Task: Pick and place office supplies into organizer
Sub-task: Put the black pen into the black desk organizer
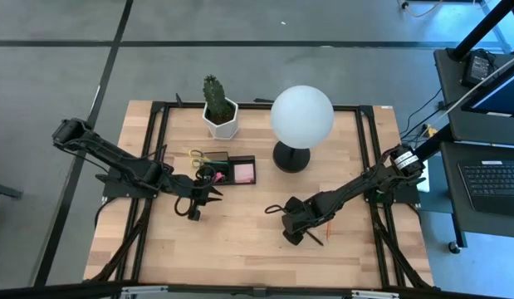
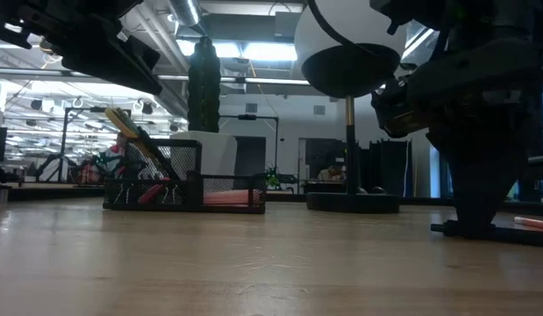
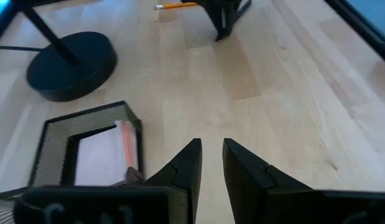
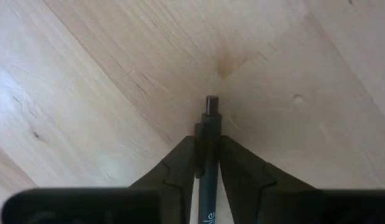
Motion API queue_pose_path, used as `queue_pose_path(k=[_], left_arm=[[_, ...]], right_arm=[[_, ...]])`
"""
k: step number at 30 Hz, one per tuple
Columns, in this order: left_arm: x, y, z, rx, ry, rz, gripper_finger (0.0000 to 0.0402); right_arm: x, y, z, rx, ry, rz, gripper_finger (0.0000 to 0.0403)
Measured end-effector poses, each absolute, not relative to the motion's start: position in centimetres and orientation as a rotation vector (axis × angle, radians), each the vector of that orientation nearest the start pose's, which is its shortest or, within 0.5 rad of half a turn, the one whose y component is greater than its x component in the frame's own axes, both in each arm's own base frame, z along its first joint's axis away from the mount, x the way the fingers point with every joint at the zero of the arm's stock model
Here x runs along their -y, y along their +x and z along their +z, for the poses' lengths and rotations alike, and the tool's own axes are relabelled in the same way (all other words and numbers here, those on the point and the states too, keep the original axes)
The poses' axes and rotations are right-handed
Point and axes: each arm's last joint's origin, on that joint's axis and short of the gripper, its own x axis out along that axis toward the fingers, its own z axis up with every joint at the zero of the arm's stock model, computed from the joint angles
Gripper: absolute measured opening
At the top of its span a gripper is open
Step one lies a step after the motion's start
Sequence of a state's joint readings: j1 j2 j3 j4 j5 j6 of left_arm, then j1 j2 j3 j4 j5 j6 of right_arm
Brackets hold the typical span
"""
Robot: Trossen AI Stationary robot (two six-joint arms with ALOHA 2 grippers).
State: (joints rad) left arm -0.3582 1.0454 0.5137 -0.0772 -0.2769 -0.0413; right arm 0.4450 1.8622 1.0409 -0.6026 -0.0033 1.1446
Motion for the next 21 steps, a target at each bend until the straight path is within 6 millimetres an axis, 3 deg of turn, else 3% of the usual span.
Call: queue_pose_path(k=[6,21], left_arm=[[6.45,19.73,20.48,-0.576,0.152,-0.035,0.0061],[6.45,19.73,20.48,-0.577,0.153,-0.035,0.0061]], right_arm=[[-13.8,28.96,12.24,-1.402,0.602,-0.44,0.005],[-13.69,29.06,12.26,-1.362,0.498,-0.419,0.0048]])
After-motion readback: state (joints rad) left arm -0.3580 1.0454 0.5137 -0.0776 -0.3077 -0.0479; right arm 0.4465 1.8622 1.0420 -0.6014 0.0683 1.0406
